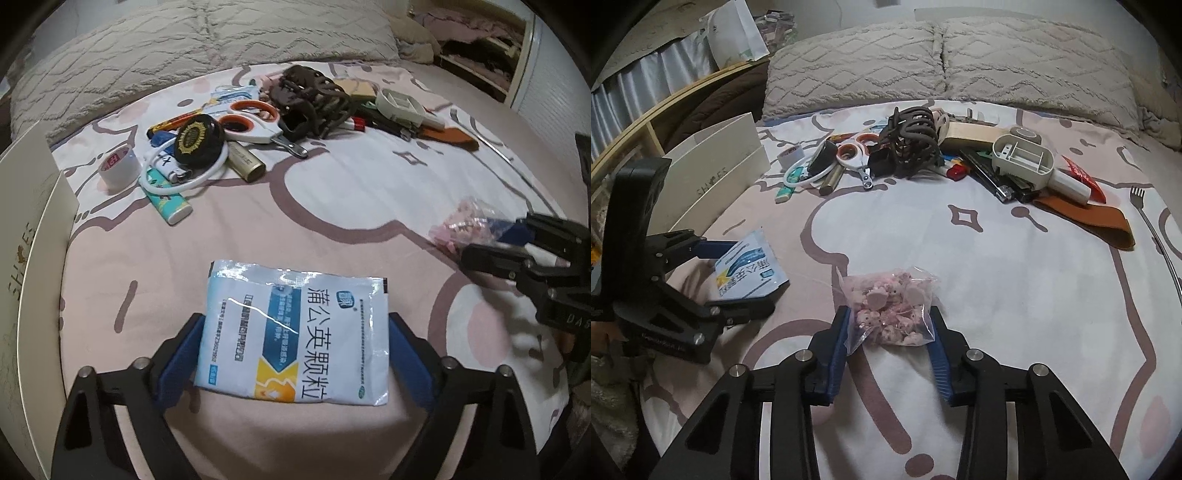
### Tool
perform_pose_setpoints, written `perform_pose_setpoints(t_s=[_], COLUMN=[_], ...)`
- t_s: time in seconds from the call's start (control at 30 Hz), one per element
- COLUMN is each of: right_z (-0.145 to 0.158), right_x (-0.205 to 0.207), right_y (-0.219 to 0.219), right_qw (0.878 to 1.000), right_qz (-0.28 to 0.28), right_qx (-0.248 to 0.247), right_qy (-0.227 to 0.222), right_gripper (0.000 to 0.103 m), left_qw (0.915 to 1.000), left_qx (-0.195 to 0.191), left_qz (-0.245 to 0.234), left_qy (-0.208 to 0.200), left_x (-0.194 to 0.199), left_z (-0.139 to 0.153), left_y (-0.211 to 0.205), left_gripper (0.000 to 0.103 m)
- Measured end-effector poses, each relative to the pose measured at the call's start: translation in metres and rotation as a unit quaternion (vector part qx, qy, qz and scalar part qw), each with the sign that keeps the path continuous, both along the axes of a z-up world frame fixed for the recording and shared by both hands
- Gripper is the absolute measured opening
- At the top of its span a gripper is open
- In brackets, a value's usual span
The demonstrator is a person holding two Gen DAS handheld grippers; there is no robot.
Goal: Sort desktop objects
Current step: 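Close the left tool on the white medicine sachet while the right tool holds the candy bag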
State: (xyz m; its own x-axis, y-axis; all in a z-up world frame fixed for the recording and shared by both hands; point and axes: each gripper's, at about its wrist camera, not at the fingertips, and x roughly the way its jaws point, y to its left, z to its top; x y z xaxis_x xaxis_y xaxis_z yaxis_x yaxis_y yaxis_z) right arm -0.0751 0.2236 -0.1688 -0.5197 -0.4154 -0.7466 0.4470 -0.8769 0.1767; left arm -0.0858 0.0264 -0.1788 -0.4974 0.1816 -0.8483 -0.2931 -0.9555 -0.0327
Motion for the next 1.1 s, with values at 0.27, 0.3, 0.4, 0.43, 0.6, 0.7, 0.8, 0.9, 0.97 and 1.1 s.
perform_pose_setpoints(t_s=[0.27,0.3,0.4,0.43,0.6,0.7,0.8,0.9,0.97,1.1], right_z=[0.000,0.000,0.002,0.002,0.003,0.003,0.004,0.005,0.007,0.011], right_x=[0.000,-0.001,-0.001,-0.001,-0.001,-0.001,0.000,0.001,0.002,0.004], right_y=[0.001,0.002,0.003,0.004,0.007,0.007,0.007,0.007,0.007,0.008], right_qw=[1.000,1.000,1.000,1.000,1.000,1.000,1.000,1.000,1.000,1.000], right_qz=[0.000,0.000,-0.002,-0.003,-0.007,-0.008,-0.011,-0.010,-0.010,-0.011], right_qx=[-0.006,-0.007,-0.012,-0.014,-0.019,-0.020,-0.018,-0.016,-0.016,-0.023], right_qy=[-0.002,-0.002,-0.003,-0.003,-0.004,-0.004,-0.001,0.003,0.007,0.014], right_gripper=[0.040,0.040,0.040,0.040,0.040,0.040,0.040,0.040,0.040,0.040], left_qw=[0.9998,0.9998,0.9996,0.9996,0.9993,0.9990,0.9986,0.9981,0.9979,0.9973], left_qx=[0.012,0.014,0.021,0.022,0.025,0.028,0.032,0.035,0.038,0.042], left_qz=[0.011,0.012,0.016,0.018,0.024,0.032,0.038,0.042,0.042,0.044], left_qy=[0.009,0.009,0.010,0.010,0.011,0.014,0.021,0.027,0.031,0.041], left_x=[0.001,0.001,0.001,0.001,0.002,0.002,0.004,0.005,0.006,0.008], left_z=[0.004,0.004,0.005,0.006,0.007,0.009,0.014,0.018,0.022,0.028], left_y=[-0.004,-0.004,-0.005,-0.006,-0.006,-0.007,-0.009,-0.010,-0.011,-0.013], left_gripper=[0.081,0.081,0.080,0.080,0.080,0.080,0.080,0.080,0.080,0.080])
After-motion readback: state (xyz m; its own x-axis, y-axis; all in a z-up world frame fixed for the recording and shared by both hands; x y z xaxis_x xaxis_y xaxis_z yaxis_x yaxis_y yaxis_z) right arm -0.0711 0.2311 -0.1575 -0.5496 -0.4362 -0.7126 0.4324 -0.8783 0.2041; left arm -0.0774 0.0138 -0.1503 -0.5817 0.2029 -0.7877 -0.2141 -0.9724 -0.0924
